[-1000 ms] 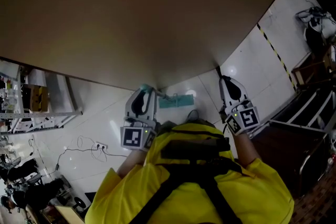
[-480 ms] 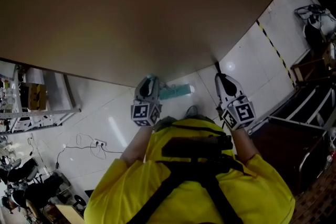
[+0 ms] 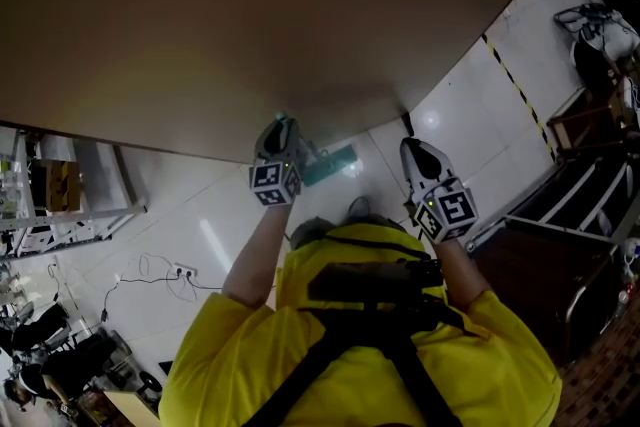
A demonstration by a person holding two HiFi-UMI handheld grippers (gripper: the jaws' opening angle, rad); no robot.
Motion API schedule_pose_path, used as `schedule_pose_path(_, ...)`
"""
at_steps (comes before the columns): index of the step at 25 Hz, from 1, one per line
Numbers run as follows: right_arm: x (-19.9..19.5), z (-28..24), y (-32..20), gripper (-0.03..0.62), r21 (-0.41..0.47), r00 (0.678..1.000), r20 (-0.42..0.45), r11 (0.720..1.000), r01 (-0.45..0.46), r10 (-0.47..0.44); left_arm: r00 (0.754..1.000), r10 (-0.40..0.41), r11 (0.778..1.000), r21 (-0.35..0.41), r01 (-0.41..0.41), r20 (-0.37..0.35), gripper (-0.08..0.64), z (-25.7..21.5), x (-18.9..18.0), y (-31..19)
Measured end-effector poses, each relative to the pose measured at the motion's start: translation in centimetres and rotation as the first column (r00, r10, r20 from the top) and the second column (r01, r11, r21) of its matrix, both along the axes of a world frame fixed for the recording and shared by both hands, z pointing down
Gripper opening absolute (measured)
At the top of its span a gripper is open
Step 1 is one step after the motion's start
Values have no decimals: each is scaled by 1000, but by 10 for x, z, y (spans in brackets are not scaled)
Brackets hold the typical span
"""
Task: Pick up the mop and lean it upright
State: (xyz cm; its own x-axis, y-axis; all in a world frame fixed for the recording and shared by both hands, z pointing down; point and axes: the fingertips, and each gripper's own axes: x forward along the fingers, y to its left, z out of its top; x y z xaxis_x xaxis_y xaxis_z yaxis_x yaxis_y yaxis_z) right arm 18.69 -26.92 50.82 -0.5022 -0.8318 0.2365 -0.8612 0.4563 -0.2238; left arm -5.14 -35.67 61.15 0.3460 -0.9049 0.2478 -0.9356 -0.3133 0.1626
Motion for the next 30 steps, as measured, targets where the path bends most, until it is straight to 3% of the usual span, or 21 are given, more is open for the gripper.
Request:
schedule_pose_path(4,-7,4,0,6,-9,1000,1,1000,10,-10,999,-32,999,-16,33,17,101,1,-1,-27)
schedule_pose_path(11,-14,2,1,6,0,999,3,999,38,-38,995,-92,996,-3,92,25,103,-1,0,-28)
schedule_pose_path(13,-14,4,2,6,-4,999,3,999,39,-39,995,-103,995,7,103,15,173,-3,-1,-23)
schedule_pose_path(17,-16,7,4,6,-10,999,6,999,35,-35,996,-92,996,16,93,-14,181,-17,-12,-4)
schedule_pose_path(20,-17,3,4,6,-4,999,0,999,36,-36,992,-110,993,44,112,-55,176,-58,-34,26)
schedule_pose_path(22,-13,3,4,6,-4,1000,0,1000,31,-31,991,-118,989,88,123,-56,78,-96,-45,53)
schedule_pose_path(25,-9,-2,2,5,5,1000,2,1000,27,-27,988,-127,969,202,143,-89,7,-164,-56,96)
schedule_pose_path(28,-12,-21,1,5,71,1000,3,997,31,-31,986,-147,941,296,164,-79,3,-212,-62,130)
schedule_pose_path(30,-14,-28,1,3,103,1000,-3,994,29,-28,987,-153,942,294,163,-58,3,-215,-64,138)
